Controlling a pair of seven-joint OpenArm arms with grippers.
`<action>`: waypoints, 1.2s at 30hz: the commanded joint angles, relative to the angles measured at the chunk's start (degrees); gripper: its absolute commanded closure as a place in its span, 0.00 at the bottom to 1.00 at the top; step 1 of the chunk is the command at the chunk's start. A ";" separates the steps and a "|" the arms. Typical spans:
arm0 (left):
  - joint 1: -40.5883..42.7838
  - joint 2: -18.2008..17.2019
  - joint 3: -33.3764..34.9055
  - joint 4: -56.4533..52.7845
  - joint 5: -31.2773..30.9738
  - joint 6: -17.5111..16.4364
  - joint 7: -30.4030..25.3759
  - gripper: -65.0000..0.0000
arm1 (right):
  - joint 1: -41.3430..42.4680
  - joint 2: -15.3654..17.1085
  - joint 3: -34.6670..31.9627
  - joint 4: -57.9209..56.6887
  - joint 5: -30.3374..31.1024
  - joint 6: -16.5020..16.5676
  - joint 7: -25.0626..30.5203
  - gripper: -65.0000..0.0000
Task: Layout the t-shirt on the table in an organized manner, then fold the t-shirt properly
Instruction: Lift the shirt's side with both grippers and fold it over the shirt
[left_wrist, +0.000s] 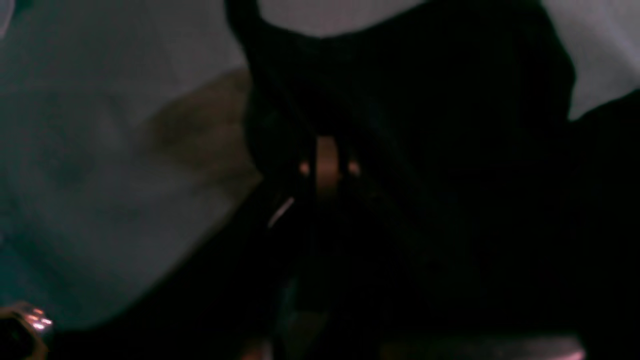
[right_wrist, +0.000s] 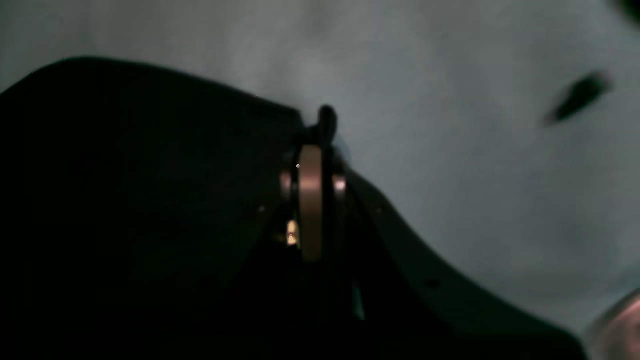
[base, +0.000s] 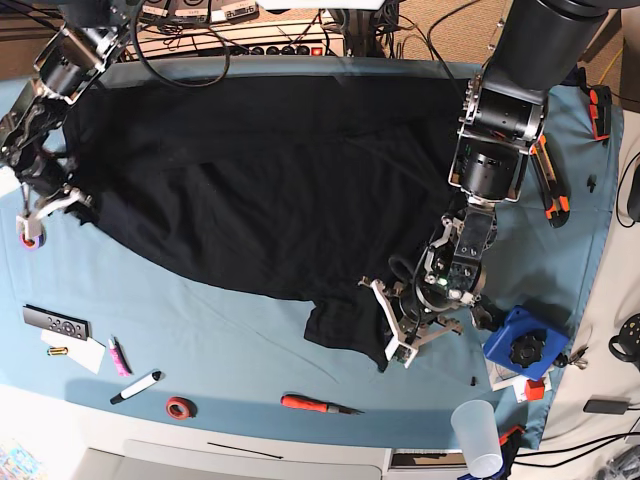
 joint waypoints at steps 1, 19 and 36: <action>-2.21 0.13 -0.57 2.43 -0.28 -0.63 -1.27 1.00 | 2.86 2.01 0.11 1.09 0.42 0.17 2.01 1.00; -0.70 0.13 -12.41 23.26 -23.37 -9.88 30.21 1.00 | 14.53 2.25 -4.66 1.09 -4.42 0.17 6.62 1.00; 16.26 0.33 -23.10 36.04 -60.74 -18.27 59.78 1.00 | 9.94 2.34 -4.68 1.20 7.89 0.17 -7.37 1.00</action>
